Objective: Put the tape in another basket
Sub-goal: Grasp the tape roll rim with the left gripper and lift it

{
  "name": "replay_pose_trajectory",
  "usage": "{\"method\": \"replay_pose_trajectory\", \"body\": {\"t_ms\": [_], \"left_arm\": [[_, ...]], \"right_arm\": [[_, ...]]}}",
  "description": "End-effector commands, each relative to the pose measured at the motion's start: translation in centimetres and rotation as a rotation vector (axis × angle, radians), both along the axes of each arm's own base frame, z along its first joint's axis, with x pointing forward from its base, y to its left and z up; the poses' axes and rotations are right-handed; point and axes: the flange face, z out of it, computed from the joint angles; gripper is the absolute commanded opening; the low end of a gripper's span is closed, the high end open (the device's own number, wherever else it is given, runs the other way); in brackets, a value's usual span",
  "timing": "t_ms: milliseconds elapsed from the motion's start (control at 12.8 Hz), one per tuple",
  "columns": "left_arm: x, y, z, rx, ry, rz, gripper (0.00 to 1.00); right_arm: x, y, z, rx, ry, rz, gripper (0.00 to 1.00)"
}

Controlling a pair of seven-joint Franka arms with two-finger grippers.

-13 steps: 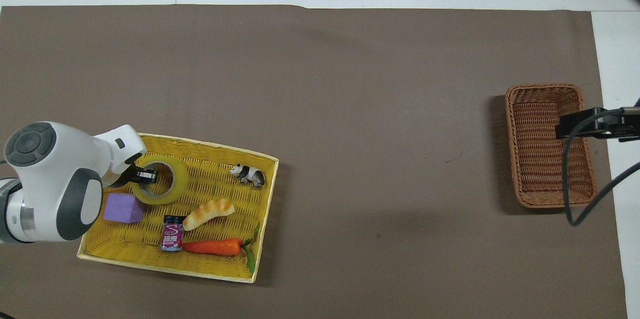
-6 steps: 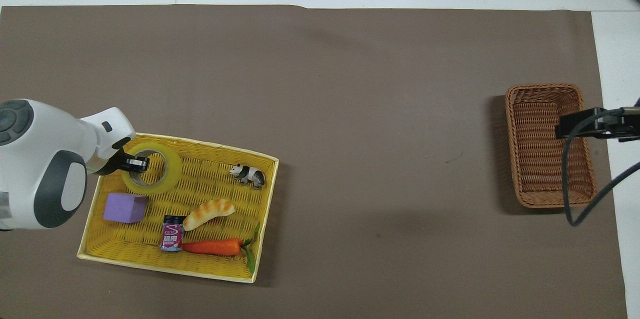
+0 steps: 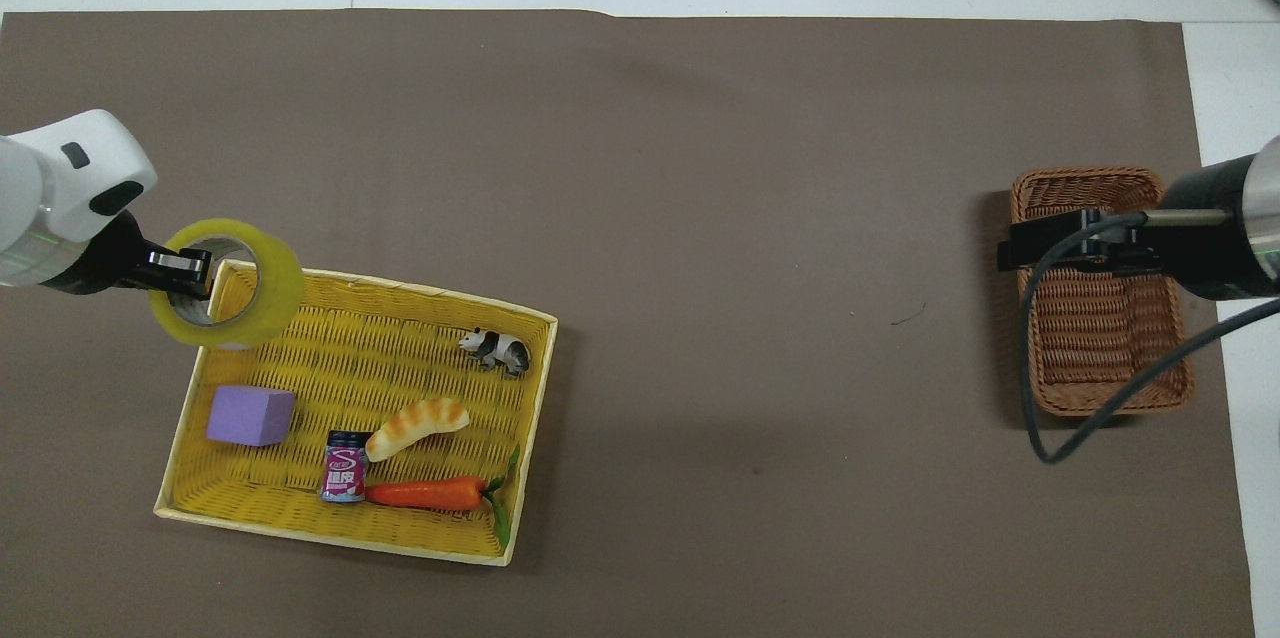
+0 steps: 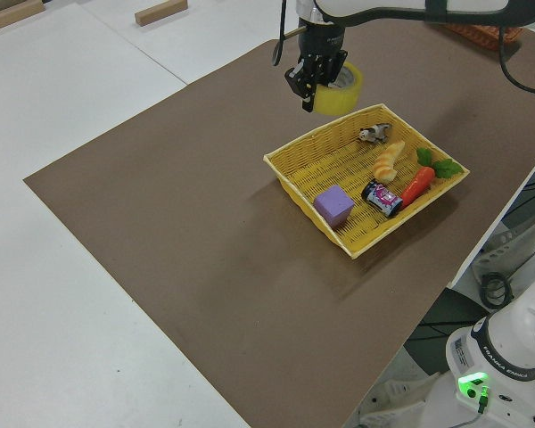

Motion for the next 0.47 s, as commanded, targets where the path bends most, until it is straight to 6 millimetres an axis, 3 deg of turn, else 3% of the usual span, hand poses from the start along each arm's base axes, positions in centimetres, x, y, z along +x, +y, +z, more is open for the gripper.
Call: {"method": "replay_pose_trajectory", "body": {"t_ms": [0, 156, 391], "left_arm": [[-0.5, -0.2, 5.6, 0.005, 0.005, 0.036, 0.00], [-2.2, -0.2, 7.2, 0.005, 0.025, 0.033, 0.00], [-3.1, -0.5, 6.3, -0.002, 0.014, 0.040, 0.00]], "right_arm": [[0.7, 3.3, -0.5, 0.099, -0.041, -0.011, 1.00], [2.1, 7.3, -2.1, 0.198, -0.055, 0.016, 1.00], [3.8, 13.1, -4.4, 0.332, -0.083, -0.041, 1.00]]}}
